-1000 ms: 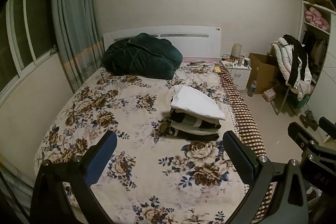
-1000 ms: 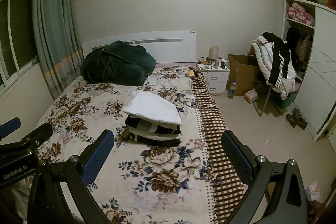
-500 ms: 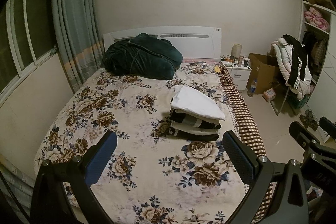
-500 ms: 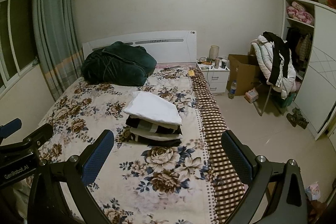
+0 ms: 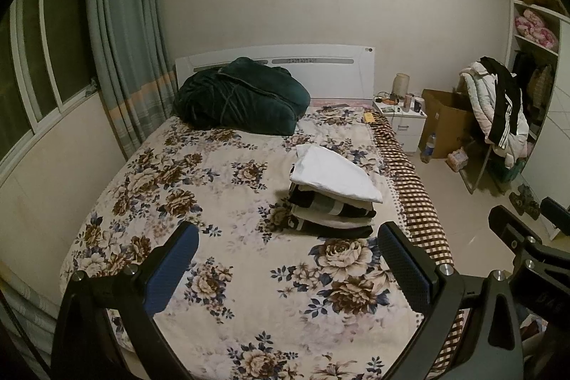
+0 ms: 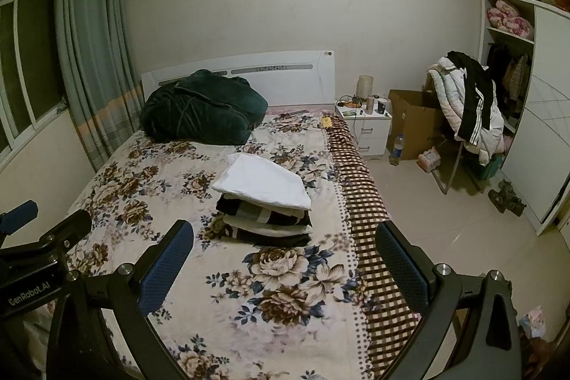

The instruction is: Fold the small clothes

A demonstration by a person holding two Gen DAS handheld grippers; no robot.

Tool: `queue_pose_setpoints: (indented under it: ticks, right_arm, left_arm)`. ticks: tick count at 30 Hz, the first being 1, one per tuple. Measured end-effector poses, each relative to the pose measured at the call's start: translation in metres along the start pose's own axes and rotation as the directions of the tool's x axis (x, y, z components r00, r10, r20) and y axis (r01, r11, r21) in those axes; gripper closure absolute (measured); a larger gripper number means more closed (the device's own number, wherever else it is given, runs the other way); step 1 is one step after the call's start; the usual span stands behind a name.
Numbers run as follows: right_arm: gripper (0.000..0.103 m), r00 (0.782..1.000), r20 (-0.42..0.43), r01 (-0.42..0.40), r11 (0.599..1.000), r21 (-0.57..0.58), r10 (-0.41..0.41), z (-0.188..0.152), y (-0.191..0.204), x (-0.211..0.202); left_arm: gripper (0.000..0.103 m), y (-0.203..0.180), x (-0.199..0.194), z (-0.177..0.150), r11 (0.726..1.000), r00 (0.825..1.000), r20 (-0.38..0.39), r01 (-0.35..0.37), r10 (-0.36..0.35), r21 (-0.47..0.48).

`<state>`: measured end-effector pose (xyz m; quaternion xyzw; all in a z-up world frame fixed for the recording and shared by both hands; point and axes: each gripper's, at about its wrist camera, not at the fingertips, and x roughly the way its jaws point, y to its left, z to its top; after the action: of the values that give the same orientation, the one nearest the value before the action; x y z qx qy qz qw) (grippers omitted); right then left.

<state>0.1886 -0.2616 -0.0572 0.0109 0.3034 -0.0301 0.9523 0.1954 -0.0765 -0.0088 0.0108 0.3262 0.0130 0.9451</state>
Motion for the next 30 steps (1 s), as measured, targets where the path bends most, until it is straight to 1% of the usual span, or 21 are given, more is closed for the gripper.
queue_pose_setpoints:
  ticks: [30]
  right_arm:
    - [0.0, 1.0, -0.005, 0.001, 1.0, 0.007, -0.001, -0.0055, -0.0003, -0.0039]
  left_arm:
    - [0.0, 0.0043, -0.003, 0.0021, 1.0, 1.0, 0.011, -0.009, 0.009, 0.001]
